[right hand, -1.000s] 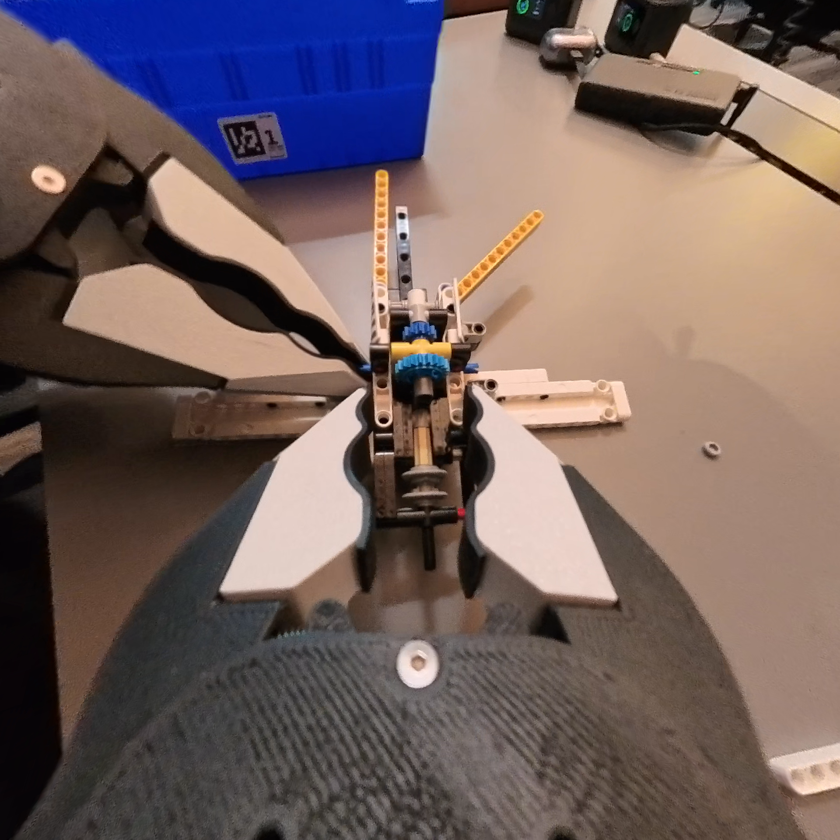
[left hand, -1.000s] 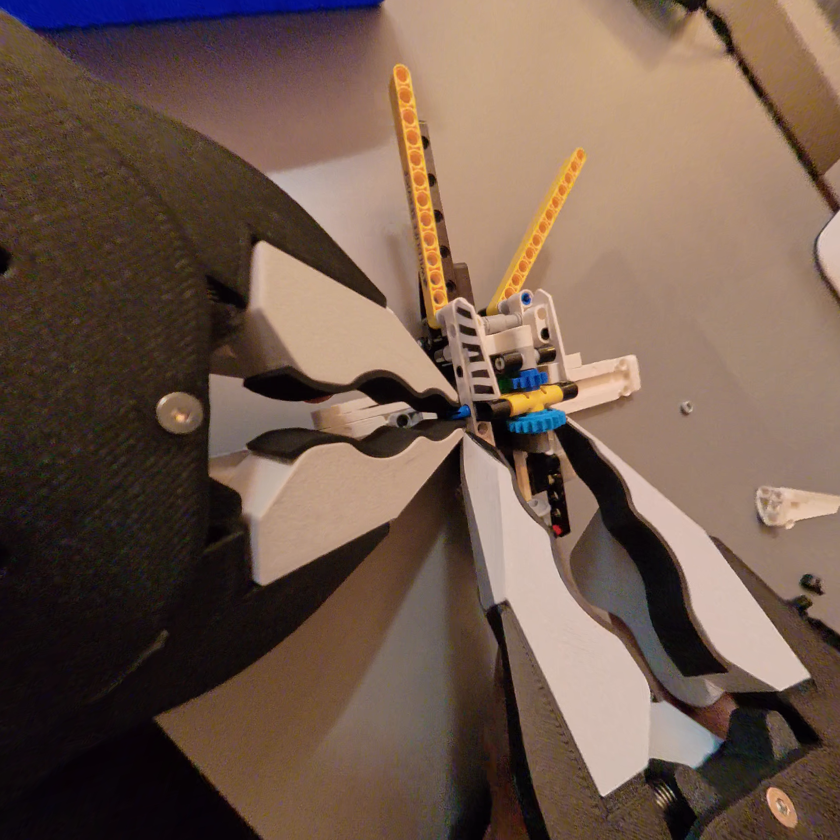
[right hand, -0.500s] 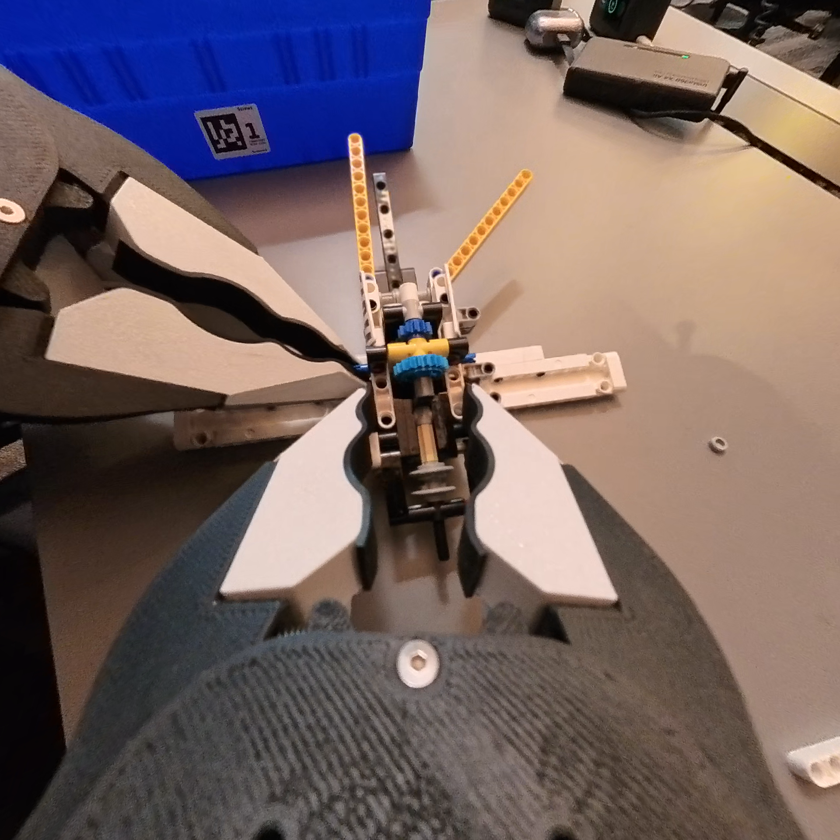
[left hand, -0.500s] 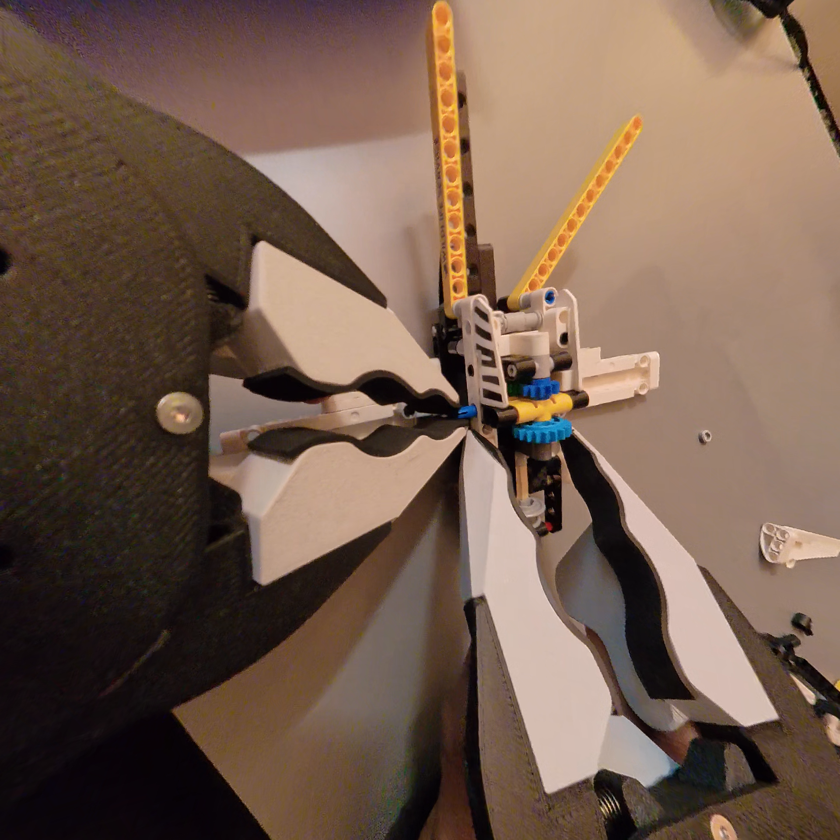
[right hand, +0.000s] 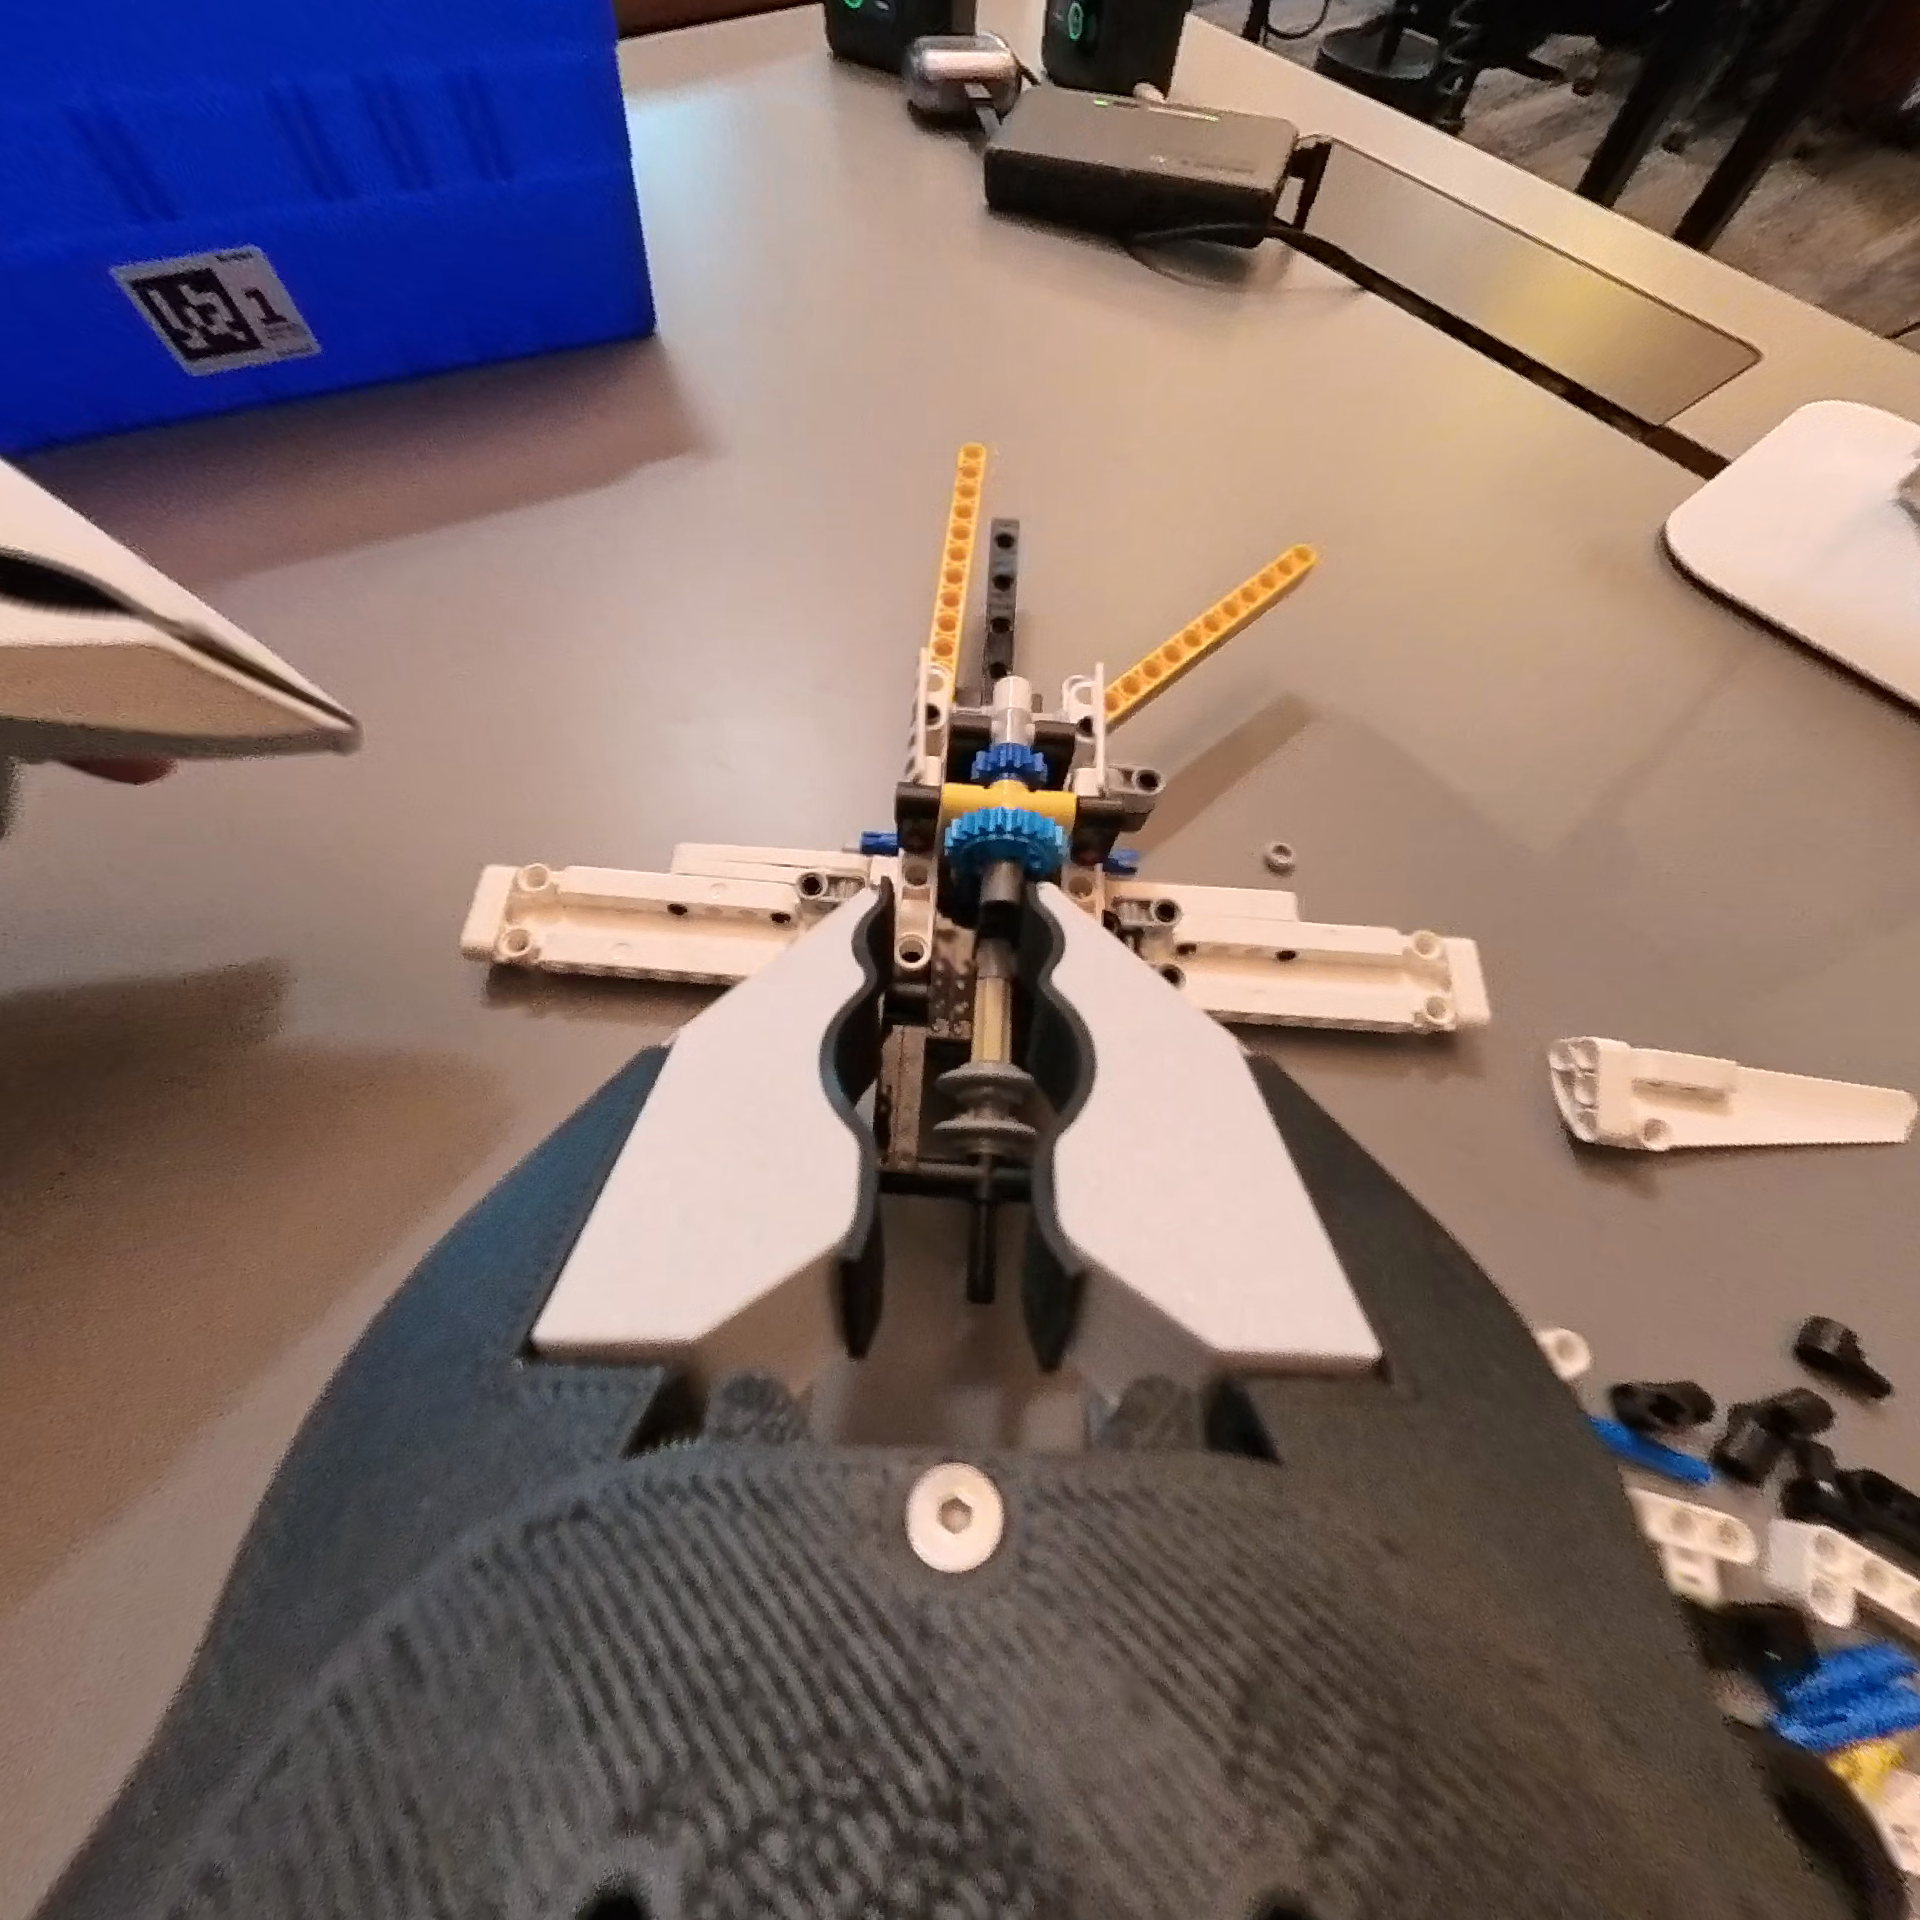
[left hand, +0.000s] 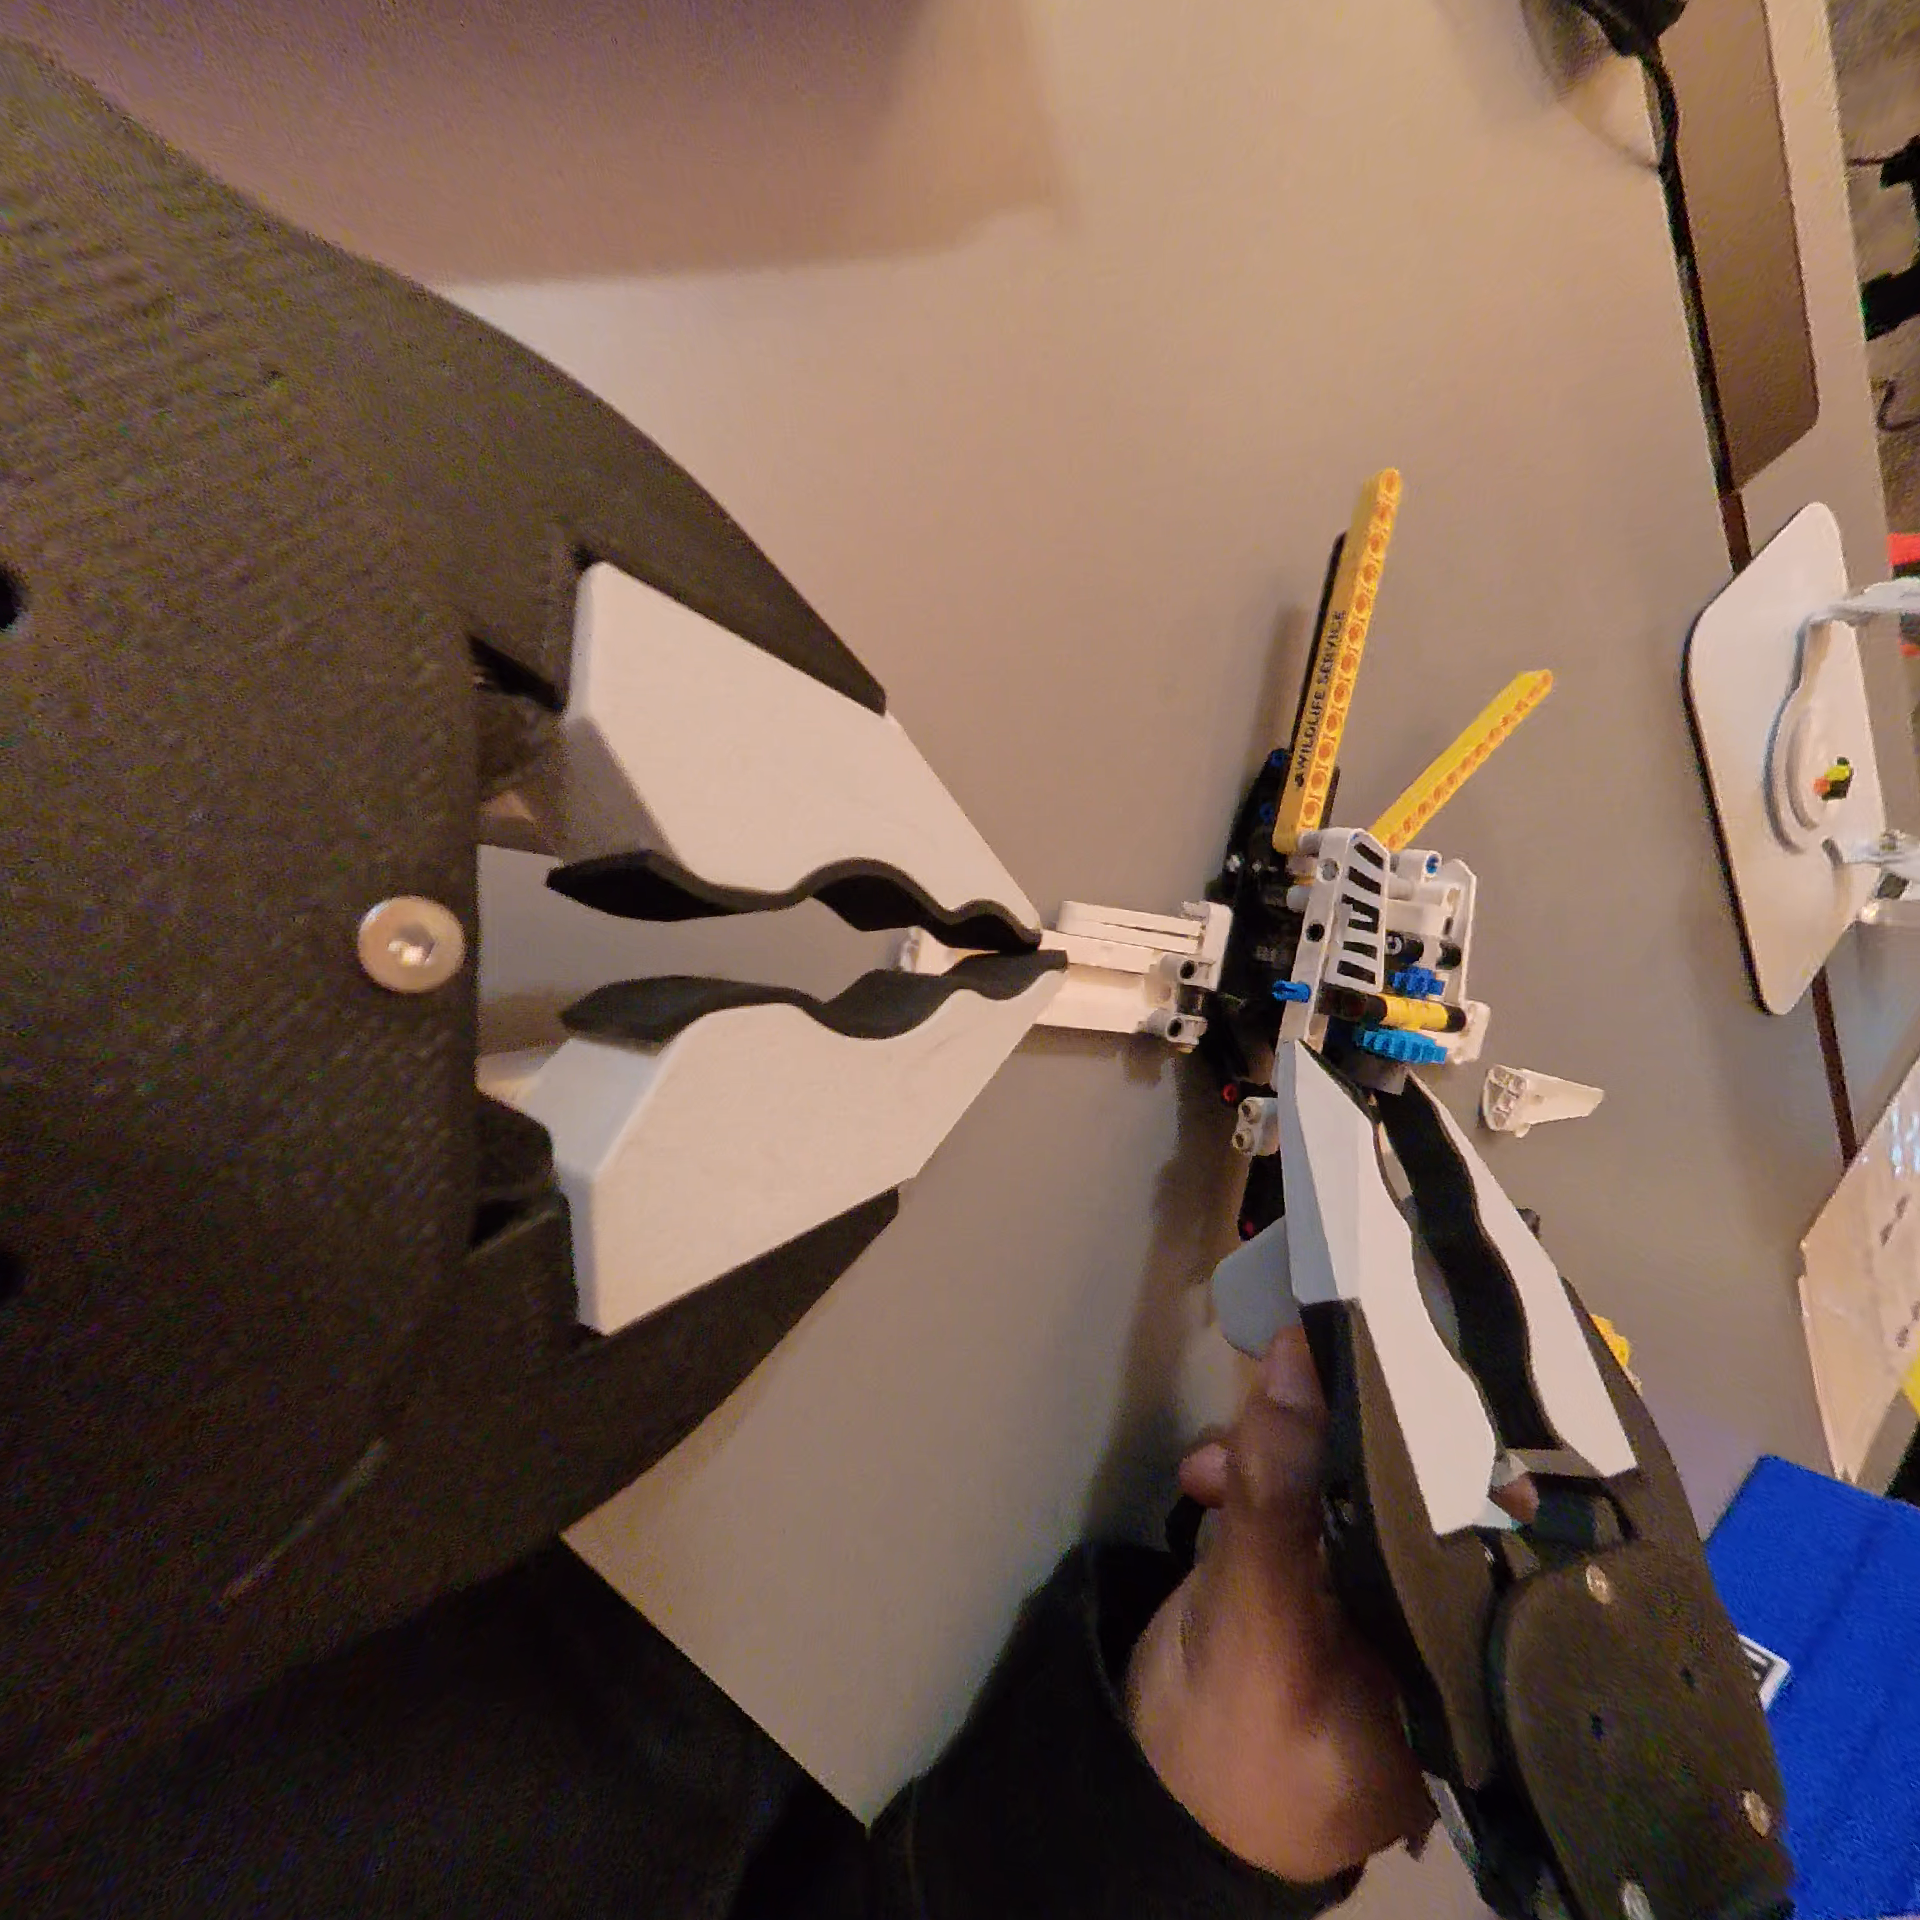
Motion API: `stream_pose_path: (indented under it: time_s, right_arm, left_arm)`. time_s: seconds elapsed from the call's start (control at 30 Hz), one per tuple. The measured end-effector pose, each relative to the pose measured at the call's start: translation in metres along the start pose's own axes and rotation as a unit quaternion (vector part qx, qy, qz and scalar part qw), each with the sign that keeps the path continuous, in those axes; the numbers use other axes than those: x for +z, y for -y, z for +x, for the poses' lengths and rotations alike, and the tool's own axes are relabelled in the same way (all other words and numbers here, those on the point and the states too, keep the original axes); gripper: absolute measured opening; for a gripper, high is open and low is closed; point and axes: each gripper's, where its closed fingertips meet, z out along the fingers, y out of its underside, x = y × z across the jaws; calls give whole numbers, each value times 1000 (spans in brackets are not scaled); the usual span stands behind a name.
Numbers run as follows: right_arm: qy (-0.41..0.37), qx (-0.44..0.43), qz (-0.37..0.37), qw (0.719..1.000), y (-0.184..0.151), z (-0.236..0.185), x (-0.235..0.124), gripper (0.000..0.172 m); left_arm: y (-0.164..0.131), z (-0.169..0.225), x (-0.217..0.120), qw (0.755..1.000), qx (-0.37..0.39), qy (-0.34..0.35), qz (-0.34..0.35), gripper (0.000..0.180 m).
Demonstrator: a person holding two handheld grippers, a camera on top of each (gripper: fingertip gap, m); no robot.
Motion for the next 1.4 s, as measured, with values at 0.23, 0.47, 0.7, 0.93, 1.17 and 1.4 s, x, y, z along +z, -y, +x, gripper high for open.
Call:
stream_pose_path:
  time_s: [0.23,0.47,0.7,0.93,1.17,1.4]
  right_arm:
    - [64,17,25,997,-1,-29,-6,20]
    - [108,5,79,991,11,-54,-21,8]
    - [76,21,72,994,5,-36,-27,22]
    - [92,57,4,994,-12,-41,-9,45]
    - [154,10,5,988,-7,-82,-6,45]
    - [191,16,35,981,2,-93,-14,42]
  left_arm:
    - [-3,-6,2,1000,0,8,1,3]
    - [-4,-11,4,1000,-15,1,5,17]
    - [4,1,9,1000,-1,-11,22,28]
    - [4,9,20,999,-2,-12,32,38]
    - [5,-8,12,998,-24,7,54,41]
    - [2,-13,6,997,-44,3,58,44]
